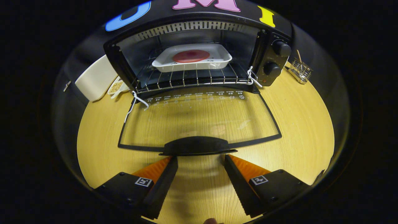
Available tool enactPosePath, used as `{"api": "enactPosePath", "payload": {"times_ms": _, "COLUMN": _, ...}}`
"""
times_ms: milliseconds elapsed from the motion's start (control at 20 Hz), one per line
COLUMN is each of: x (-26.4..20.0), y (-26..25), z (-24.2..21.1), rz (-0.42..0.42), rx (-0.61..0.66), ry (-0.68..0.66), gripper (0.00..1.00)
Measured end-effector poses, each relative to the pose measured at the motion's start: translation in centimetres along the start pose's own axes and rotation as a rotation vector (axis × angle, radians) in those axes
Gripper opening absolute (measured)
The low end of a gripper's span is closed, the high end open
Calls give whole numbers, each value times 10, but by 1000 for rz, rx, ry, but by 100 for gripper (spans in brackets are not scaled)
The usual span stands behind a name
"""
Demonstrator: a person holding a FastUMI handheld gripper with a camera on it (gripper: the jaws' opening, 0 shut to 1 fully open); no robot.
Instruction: Open the toaster oven, put the food inside, and close the toaster oven door.
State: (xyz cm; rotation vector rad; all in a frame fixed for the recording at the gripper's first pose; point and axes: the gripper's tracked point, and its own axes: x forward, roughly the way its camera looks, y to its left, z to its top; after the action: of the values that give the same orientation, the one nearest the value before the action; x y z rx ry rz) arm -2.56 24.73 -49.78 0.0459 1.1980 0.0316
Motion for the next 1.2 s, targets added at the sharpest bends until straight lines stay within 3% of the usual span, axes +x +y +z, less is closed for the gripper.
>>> {"api": "enactPosePath", "payload": {"times_ms": 650, "x": -30, "y": -2, "z": 12, "rz": 22, "rx": -34, "ry": -85, "gripper": 98}}
{"api": "enactPosePath", "payload": {"times_ms": 1200, "x": -76, "y": -1, "z": 49, "rz": 70, "rx": 7, "ry": -216, "gripper": 98}}
